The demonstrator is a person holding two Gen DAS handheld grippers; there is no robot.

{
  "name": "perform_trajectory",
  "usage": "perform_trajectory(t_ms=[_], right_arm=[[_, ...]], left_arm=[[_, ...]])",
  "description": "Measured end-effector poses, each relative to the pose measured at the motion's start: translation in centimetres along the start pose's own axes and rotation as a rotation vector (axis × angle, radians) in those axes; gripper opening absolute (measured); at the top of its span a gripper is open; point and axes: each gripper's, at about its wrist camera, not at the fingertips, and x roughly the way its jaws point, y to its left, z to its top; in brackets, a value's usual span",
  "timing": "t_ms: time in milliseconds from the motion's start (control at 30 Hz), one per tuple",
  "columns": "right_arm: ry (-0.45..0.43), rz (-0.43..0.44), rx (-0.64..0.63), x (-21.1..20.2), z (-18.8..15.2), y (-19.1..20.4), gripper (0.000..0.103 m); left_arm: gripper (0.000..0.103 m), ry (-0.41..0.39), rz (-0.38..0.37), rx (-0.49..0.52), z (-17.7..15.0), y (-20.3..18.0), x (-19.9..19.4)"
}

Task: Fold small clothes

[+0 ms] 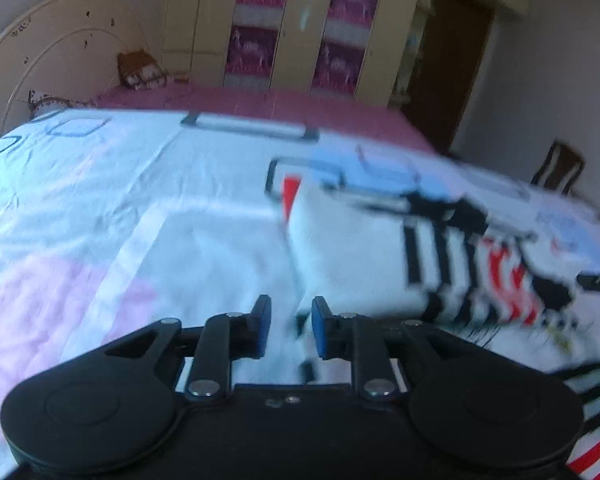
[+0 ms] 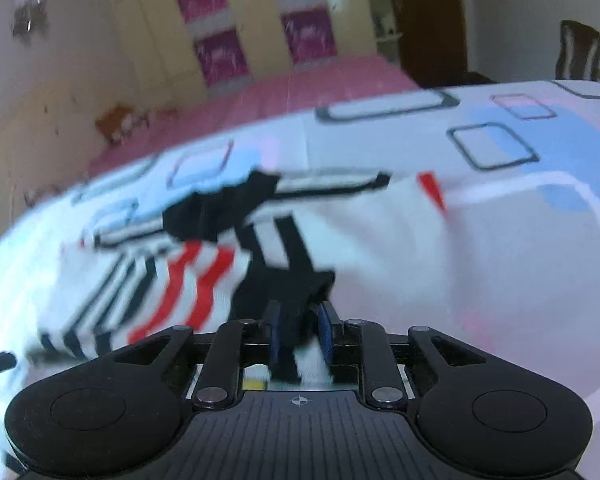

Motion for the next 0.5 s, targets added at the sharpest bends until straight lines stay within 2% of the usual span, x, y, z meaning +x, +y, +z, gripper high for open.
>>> perform_trajectory(t_ms=[100, 167, 200, 233, 300, 400, 500], right_arm=[[0.017, 0.019, -0.025, 1.4, 0.7, 1.1, 0.020], [0.077, -0.004, -0.063, 3.3, 0.2, 2.1, 0.020], [0.146, -0.042, -0.088, 4.8, -0.4, 2.4, 0.020], [0.150, -0.055, -0.117, 5.3, -1.1, 2.6, 0.020], [0.143, -0.058, -0.153, 4.9, -0.9, 3.1, 0.020], [0.056, -0.021, -0.097, 3.9, 0.9, 2.0, 0.020], [0.049, 0.016, -0.074, 5.1, 3.0, 2.1, 0.020]], left_arm=[[0.031, 0.031, -0.069, 0.024, 1.0, -2.1, 2.3], [0.047, 0.082, -0.100, 0.063, 0.8, -3.6, 4.5], [0.054, 0.112, -0.083, 0.078, 0.3, -4.1, 5.6], [0.053, 0.141, -0.078, 0.084, -0.1, -4.3, 6.5], [0.053, 0.126, -0.081, 0.107, 0.4, -4.6, 6.2], [0.054, 0.064, -0.101, 0.074, 2.7, -4.0, 6.4], [0.054, 0.054, -0.111, 0.025, 5.9, -3.4, 9.1]])
